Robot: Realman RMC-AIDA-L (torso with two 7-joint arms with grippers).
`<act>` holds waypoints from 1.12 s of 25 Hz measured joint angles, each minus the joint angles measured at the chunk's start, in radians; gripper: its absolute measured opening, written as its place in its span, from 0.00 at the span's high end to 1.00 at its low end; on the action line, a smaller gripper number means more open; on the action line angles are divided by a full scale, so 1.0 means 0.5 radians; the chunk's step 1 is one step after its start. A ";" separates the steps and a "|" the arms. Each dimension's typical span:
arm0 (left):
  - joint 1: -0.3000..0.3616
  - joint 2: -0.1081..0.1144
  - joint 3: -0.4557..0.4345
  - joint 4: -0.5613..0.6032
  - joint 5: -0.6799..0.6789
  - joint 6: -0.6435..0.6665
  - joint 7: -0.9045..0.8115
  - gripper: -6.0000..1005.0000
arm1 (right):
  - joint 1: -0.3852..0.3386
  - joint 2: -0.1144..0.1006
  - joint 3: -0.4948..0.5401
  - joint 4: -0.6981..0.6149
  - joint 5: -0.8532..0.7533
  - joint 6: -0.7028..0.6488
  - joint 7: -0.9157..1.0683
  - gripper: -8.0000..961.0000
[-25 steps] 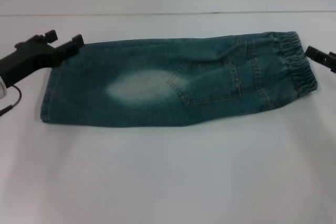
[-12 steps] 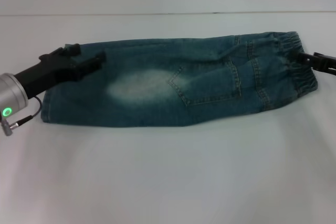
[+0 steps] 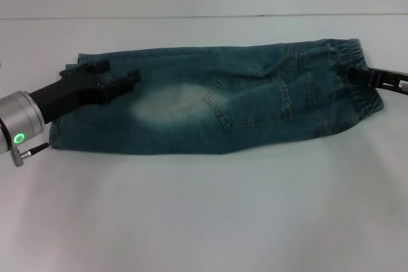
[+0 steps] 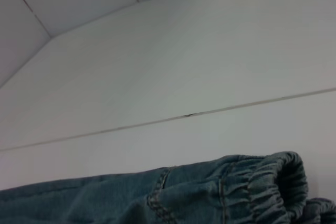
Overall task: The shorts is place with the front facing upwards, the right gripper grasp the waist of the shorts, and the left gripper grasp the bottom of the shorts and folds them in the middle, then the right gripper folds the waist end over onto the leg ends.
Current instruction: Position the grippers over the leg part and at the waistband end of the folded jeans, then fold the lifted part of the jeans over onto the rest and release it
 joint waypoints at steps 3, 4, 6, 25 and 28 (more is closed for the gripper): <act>-0.011 0.000 0.000 -0.020 0.000 0.000 0.011 0.17 | -0.005 -0.003 -0.035 0.000 -0.001 0.013 0.003 0.18; -0.014 0.001 0.000 -0.025 0.000 0.000 0.017 0.17 | -0.007 -0.003 -0.044 0.000 -0.002 0.018 0.003 0.20; -0.020 0.001 0.000 -0.029 0.000 0.001 0.023 0.17 | -0.014 -0.003 -0.054 -0.005 -0.002 0.019 0.003 0.26; -0.211 -0.005 -0.024 -0.667 -0.349 -0.115 0.690 0.18 | -0.110 0.004 0.042 -0.223 0.010 -0.360 0.108 0.89; -0.236 -0.008 -0.025 -0.814 -0.455 -0.117 0.849 0.18 | -0.146 0.011 0.073 -0.300 0.010 -0.479 0.162 0.89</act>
